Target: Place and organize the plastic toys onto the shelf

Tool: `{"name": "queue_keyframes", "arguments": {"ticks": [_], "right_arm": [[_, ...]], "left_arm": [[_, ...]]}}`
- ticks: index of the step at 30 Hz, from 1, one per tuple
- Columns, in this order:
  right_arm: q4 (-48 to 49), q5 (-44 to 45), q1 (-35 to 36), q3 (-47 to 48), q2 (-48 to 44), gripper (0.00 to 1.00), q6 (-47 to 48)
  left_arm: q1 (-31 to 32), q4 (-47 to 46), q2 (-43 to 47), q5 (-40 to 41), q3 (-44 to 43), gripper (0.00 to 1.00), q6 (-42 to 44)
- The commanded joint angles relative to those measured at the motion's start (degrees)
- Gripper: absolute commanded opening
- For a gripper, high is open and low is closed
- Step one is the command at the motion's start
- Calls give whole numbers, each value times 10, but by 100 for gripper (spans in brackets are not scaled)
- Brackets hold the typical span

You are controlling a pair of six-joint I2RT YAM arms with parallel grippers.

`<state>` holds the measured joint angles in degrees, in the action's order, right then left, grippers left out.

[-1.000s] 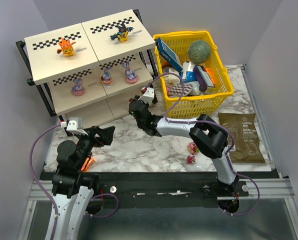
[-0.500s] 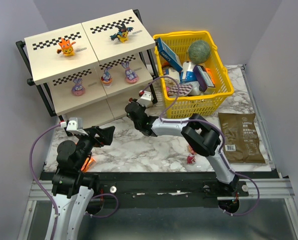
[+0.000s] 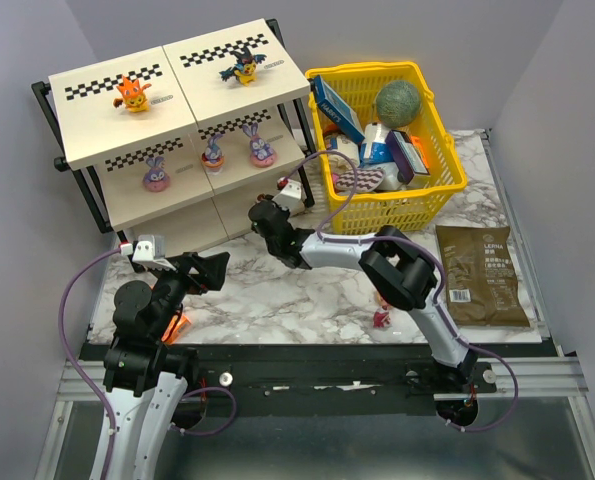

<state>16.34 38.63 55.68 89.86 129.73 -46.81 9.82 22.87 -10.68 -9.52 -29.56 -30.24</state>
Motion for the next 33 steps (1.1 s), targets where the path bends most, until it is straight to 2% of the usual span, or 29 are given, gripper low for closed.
{"name": "queue_keyframes", "arguments": {"ticks": [1,9,12,19,22,27,32,33], "right_arm": [[-23,1,-9,9,14,22,-22],[-36,-21,-26,2,10,22,-50],[-53,-35,-30,13,16,19,-64],[-61,-49,-34,31,20,18,-50],[-18,-58,-33,1,2,22,-34],[54,-60,-25,-77,-51,34,-10],[56,-58,-13,-124,-118,46,34],[47,-59,-12,-135,-147,52,35]], "left_arm": [[0,4,7,12,-16,99,4],[0,3,6,12,-15,99,4],[0,3,5,12,-15,99,4],[0,3,5,12,-16,99,4],[0,4,5,12,-15,99,4],[0,4,5,13,-15,99,4],[0,2,-4,6,-16,99,8],[0,2,-9,2,-16,99,9]]}}
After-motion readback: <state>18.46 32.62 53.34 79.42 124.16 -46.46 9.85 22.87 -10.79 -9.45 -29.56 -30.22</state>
